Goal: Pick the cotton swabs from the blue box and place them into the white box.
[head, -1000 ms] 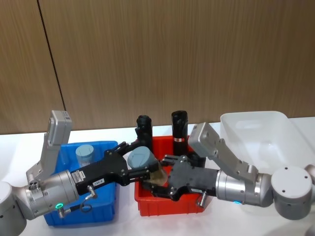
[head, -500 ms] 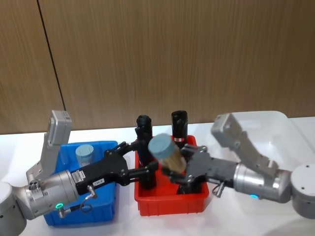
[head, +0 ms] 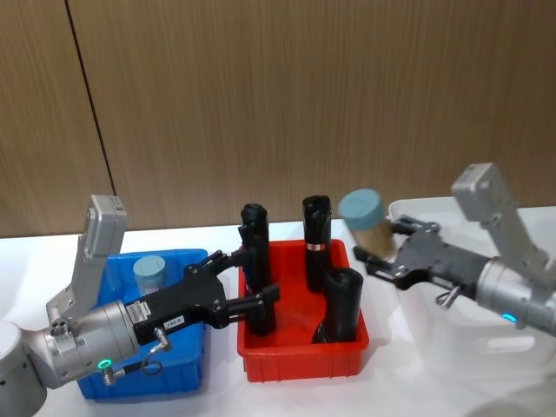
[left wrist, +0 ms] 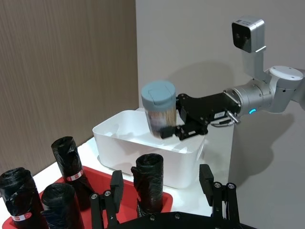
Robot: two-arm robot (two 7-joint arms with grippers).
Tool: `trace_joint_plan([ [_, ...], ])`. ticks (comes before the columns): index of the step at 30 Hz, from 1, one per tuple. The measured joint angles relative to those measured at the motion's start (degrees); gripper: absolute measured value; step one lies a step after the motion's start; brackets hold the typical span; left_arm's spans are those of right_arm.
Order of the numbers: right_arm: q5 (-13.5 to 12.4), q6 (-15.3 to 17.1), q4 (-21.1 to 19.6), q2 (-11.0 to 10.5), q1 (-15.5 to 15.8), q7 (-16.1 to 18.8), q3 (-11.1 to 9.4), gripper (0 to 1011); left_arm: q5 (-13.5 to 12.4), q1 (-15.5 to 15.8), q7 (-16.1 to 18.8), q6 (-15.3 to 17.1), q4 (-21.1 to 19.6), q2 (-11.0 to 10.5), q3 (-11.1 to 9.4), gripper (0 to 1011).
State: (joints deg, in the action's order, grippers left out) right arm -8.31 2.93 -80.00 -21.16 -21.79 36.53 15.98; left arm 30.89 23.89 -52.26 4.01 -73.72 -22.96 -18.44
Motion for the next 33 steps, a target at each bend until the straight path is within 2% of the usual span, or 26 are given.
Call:
trace_joint_plan([
  [7,-0.86,0.29,1.8,-1.41,-0.49,-3.32,-1.87,639,0.0,0.0,0.0,0.0,0.0,0.0,0.0,1004],
  [16,-0.79,0.69,5.87,-1.87,-1.96,-6.32,-2.92,639,0.0,0.0,0.0,0.0,0.0,0.0,0.0,1004],
  [33,2.4,1.05,17.93,-0.85,-6.52,-9.64,-2.9,639,0.0,0.0,0.0,0.0,0.0,0.0,0.0,1004],
])
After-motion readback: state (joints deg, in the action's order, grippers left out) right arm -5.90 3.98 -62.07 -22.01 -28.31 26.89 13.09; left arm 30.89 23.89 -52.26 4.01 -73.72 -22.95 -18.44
